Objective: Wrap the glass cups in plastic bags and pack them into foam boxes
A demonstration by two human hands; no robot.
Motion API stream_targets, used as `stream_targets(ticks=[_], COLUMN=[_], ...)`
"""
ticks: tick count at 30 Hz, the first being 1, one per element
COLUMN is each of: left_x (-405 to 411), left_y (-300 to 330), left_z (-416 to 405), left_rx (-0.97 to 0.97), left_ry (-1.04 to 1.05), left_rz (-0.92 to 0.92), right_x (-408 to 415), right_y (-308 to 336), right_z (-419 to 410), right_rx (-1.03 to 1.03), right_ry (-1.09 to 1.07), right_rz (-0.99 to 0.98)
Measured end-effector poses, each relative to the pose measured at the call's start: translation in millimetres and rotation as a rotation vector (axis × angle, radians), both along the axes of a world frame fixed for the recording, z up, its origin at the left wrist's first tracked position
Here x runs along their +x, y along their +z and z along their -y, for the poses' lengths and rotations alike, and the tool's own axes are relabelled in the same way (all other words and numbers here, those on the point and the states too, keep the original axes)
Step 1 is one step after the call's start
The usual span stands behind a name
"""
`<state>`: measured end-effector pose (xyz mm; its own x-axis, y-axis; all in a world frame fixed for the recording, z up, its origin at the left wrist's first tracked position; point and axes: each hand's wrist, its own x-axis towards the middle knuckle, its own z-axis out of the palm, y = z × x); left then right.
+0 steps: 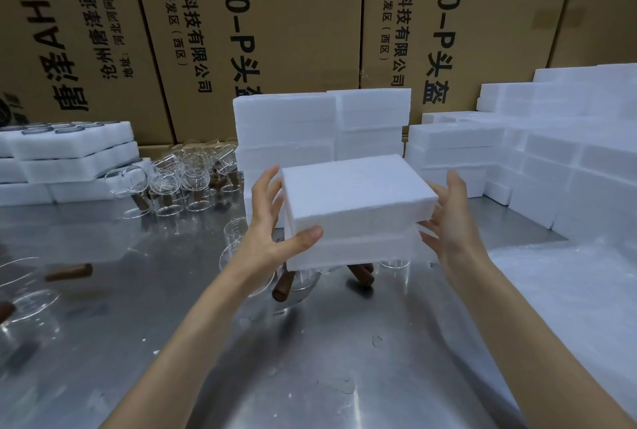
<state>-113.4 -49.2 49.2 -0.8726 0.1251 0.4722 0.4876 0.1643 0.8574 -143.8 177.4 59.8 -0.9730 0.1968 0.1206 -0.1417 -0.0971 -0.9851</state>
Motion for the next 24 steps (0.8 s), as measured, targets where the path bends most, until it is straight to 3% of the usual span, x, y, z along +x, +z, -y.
stream_targets(ticks=[4,10,17,21,24], left_x=[-3,-1,-5,-8,-10], left_y=[-2,0,0,0,3], left_z=[2,-4,-16,-17,-16], left_rx=[-0.034,0.093,0.298,0.302,0.36], left_ry=[-0.027,-0.081,0.068,0.135,0.092], left_rz=[0.027,0.107,0.205,0.3,0.409], right_x=[1,-3,-1,3,2], right_y=[-4,-11,-14,-11,-8], right_z=[7,14,20,24,24], right_rx=[0.07,0.07,0.071,0.052,-0.011], right_ry=[0.009,-0.02,-0.096,-0.073,-0.046], right_rz=[-0.029,-0.002,-0.017,0.012,0.062])
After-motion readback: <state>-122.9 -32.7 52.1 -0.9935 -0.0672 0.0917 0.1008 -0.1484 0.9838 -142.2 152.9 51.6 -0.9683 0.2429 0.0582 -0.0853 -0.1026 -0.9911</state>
